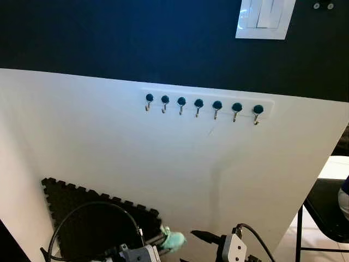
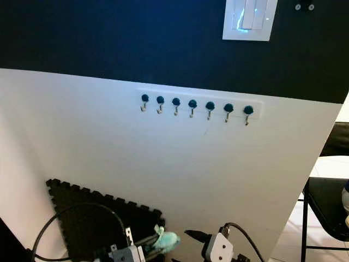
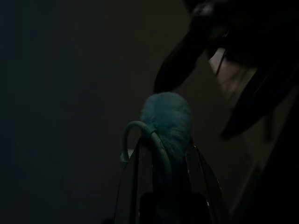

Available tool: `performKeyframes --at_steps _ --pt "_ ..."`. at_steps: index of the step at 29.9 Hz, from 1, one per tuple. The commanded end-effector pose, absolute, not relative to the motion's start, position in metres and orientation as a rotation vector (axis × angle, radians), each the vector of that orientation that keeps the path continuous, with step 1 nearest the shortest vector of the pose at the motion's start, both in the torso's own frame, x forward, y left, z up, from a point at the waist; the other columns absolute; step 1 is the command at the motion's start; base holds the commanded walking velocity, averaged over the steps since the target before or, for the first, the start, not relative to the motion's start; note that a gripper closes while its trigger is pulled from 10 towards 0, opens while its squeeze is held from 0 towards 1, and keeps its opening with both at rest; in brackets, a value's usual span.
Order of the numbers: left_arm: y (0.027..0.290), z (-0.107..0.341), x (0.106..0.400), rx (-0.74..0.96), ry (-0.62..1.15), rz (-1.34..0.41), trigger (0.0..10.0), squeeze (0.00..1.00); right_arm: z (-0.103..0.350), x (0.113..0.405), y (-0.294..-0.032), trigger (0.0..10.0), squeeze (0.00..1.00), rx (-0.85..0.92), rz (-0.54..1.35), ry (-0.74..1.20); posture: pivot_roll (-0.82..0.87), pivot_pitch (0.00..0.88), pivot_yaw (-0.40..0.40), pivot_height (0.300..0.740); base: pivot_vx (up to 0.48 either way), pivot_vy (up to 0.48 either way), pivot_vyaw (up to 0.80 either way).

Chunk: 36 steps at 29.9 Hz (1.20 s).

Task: Hang keys on a hook

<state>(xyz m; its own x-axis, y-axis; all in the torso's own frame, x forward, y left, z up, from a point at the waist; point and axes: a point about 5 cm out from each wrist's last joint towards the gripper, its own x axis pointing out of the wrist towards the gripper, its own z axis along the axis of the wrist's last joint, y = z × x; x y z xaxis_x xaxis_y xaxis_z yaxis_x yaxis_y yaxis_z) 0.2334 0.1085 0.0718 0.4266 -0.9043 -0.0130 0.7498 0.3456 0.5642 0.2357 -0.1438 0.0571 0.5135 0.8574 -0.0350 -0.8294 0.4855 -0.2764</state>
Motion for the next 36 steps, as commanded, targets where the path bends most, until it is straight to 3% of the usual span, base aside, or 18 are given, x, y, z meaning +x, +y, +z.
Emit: performKeyframes --at_steps 1,36 --pt "0.109 0.07 0.23 0.528 -0.284 -1.15 10.0 0.08 0.058 0.238 -0.148 10.0 0.0 -0.268 1.009 -0.11 0.06 0.034 0.01 0.74 0.0 0.0 0.0" --pt "0.099 0.091 0.239 0.272 -0.255 -1.203 10.0 0.18 0.045 0.234 -0.151 10.0 0.0 -0.165 1.062 -0.02 0.06 0.012 0.007 0.74 0.0 0.0 0.0"
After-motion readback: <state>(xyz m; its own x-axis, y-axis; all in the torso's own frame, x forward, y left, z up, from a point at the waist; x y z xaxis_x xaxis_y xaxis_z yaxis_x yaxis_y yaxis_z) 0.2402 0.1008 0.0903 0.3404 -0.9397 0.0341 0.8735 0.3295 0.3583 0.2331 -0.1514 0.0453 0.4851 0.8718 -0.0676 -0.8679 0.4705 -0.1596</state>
